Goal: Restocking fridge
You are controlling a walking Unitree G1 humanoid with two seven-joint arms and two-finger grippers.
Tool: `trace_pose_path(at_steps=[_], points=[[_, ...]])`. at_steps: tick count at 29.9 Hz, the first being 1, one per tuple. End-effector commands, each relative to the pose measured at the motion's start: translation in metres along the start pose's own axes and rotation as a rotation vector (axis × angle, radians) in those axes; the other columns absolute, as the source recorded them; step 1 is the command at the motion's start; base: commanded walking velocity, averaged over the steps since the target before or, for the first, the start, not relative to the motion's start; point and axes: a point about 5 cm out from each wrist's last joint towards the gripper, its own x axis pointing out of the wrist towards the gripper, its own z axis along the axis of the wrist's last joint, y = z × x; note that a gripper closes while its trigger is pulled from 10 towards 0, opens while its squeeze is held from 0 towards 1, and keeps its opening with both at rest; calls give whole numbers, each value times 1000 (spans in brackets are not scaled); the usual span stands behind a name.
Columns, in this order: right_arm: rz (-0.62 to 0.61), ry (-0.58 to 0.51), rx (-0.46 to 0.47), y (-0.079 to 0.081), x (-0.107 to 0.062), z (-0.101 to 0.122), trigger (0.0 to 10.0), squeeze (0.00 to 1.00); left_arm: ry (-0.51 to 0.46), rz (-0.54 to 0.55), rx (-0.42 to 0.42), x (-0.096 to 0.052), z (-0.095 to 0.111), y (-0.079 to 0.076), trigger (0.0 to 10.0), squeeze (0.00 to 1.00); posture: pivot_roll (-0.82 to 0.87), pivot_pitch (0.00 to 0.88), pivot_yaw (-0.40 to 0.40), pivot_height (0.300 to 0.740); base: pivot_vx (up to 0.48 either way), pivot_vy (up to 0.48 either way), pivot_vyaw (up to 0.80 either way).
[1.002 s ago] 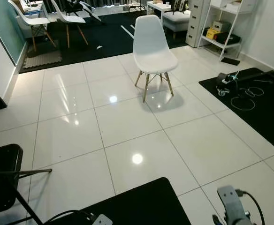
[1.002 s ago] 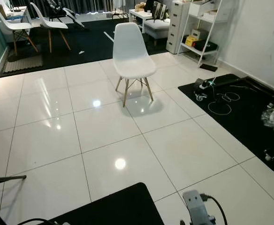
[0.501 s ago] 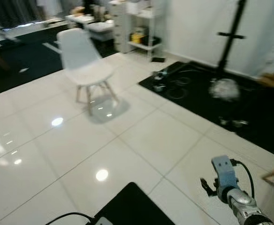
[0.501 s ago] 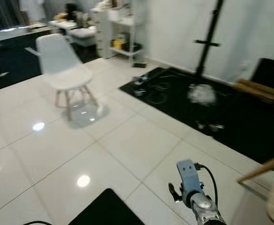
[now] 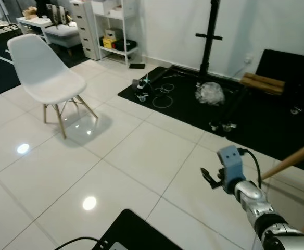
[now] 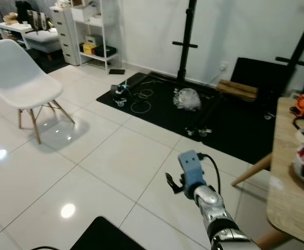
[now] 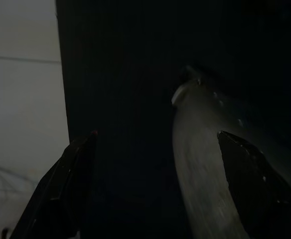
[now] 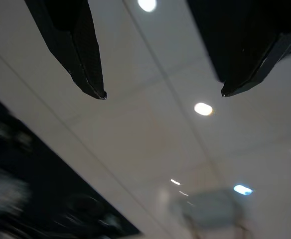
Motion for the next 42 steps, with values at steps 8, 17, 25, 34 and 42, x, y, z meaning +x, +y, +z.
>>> trace_pose_path(at_steps=[8, 17, 25, 34, 42], points=[[44, -100, 39, 2, 5, 17, 10000, 0, 0, 8, 23, 0, 3, 3, 10000, 0, -47, 0, 33, 740, 0, 0, -800], [130, -162, 58, 8, 6, 26, 10000, 0, -2, 7, 20, 0, 4, 1, 10000, 0, -44, 0, 29, 740, 0, 0, -800], [159, -211, 55, 14, 10, 37, 10000, 0, -11, 12, 16, 0, 5, 1, 10000, 0, -43, 0, 24, 740, 0, 0, -800], [139, -268, 56, 8, 13, 53, 10000, 0, -19, 17, 13, 0, 7, 1, 10000, 0, -43, 0, 20, 740, 0, 0, -800], [140, -314, 71, 7, 15, 64, 10000, 0, -23, 19, 15, 1, 8, 1, 10000, 0, -44, 0, 24, 740, 0, 0, -800]])
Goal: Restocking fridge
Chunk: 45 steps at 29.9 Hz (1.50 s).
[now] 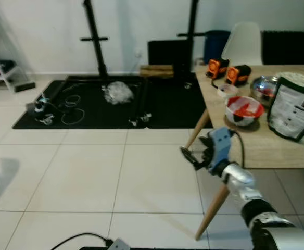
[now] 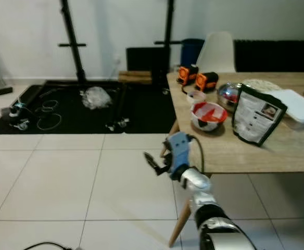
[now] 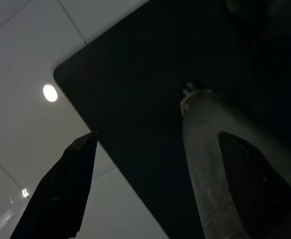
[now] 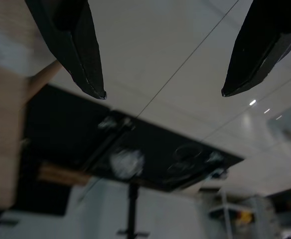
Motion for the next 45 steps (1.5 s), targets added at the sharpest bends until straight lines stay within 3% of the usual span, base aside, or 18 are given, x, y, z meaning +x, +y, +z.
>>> trace_pose_path(at_steps=[1, 31, 45], points=[[17, -29, 21, 6, 4, 3, 10000, 0, 30, -7, 6, 0, -7, -2, 10000, 0, -44, 0, 24, 740, 0, 0, -800], [70, -173, 28, 9, 18, 38, 10000, 0, 15, 1, -34, 1, -2, -5, 10000, 0, -42, 0, 19, 740, 0, 0, -800], [101, -234, 22, 13, 19, 48, 10000, 0, 30, 38, -58, 0, -3, -1, 10000, 0, -36, 0, 20, 740, 38, 0, 0]])
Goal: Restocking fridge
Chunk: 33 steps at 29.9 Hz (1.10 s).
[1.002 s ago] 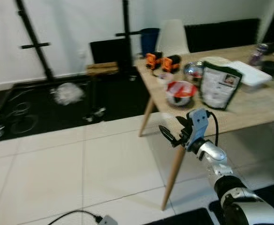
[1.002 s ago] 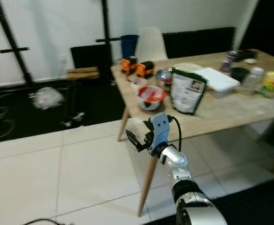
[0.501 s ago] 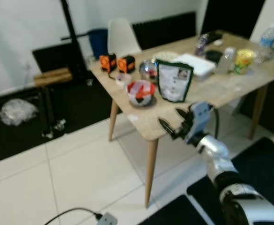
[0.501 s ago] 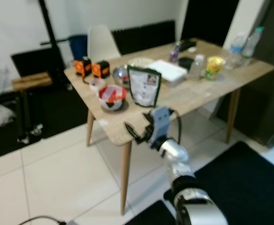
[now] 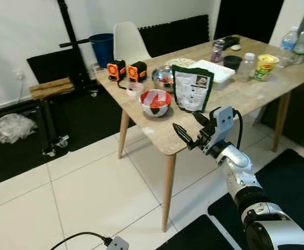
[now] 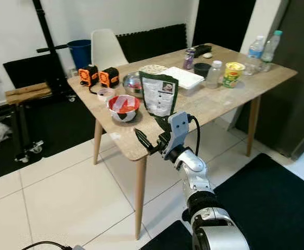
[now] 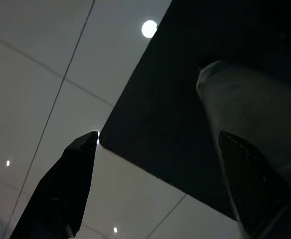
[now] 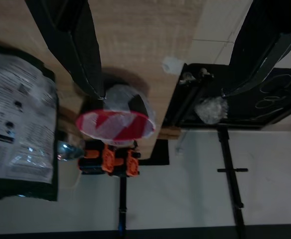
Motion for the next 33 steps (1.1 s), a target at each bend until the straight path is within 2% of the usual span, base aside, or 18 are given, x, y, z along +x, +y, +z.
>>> trace_pose_path(at_steps=[1, 21, 27, 33], points=[[9, -9, 7, 2, 1, 1, 10000, 0, 24, -4, -17, 0, -5, -3, 10000, 0, -36, 0, 20, 740, 266, 0, 0], [43, -26, -8, 6, 3, 6, 10000, 0, 17, -15, -26, 0, -2, -4, 10000, 0, -38, 0, 17, 740, 288, 0, 0], [51, -19, -19, 7, 2, 6, 10000, 0, 1, -23, -41, 0, -1, -4, 10000, 0, -39, 0, 18, 740, 0, 0, 0], [47, -11, -40, 5, 1, 8, 10000, 0, 9, -24, -32, 0, -2, -5, 10000, 0, -41, 0, 17, 740, 0, -472, 0]])
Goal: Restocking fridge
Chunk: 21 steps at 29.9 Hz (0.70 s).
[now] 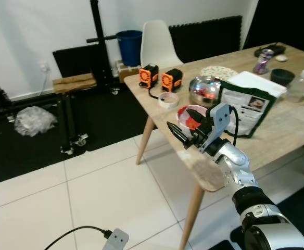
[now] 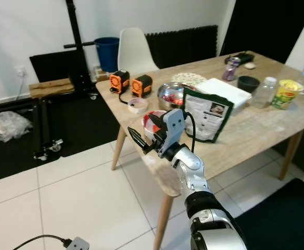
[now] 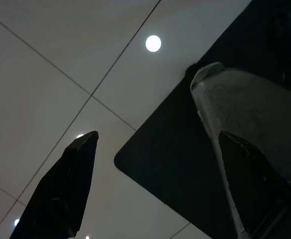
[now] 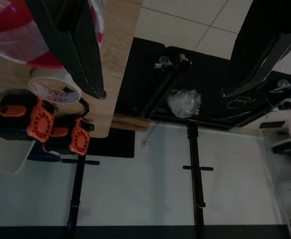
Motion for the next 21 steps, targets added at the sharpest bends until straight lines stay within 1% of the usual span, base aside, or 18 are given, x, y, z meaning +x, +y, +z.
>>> trace_pose_path(at_steps=[1, 2, 9, 13, 19, 20, 21], points=[[-11, 19, -16, -4, -3, 0, 10000, 0, 53, -20, 1, -1, -14, -6, 10000, 0, -41, 0, 17, 740, 0, -469, 0], [-11, 21, -21, -5, -3, 0, 10000, 0, 53, -19, -3, -1, -14, -6, 10000, 0, -41, 0, 17, 740, 0, -469, 0], [-29, 49, -112, -11, -1, 7, 10000, 0, 53, -13, -6, -1, -15, -5, 10000, 0, -43, 0, 16, 740, 0, 0, 0], [-23, 50, -121, -9, 1, 8, 10000, 0, 53, -15, -5, -1, -15, -5, 10000, 0, -43, 0, 16, 740, 0, 0, 0], [21, 73, -203, -6, 7, 14, 10000, 0, 53, -20, -6, -1, -14, -6, 10000, 0, -41, 0, 13, 740, 0, 0, 0], [21, 73, -203, -6, 7, 14, 10000, 0, 53, -20, -6, -1, -14, -6, 10000, 0, -41, 0, 13, 740, 0, 0, 0], [44, 116, -269, -8, 9, 15, 10000, 0, 54, -21, -6, -1, -15, -6, 10000, 0, -42, 0, 11, 740, 0, 0, 0]])
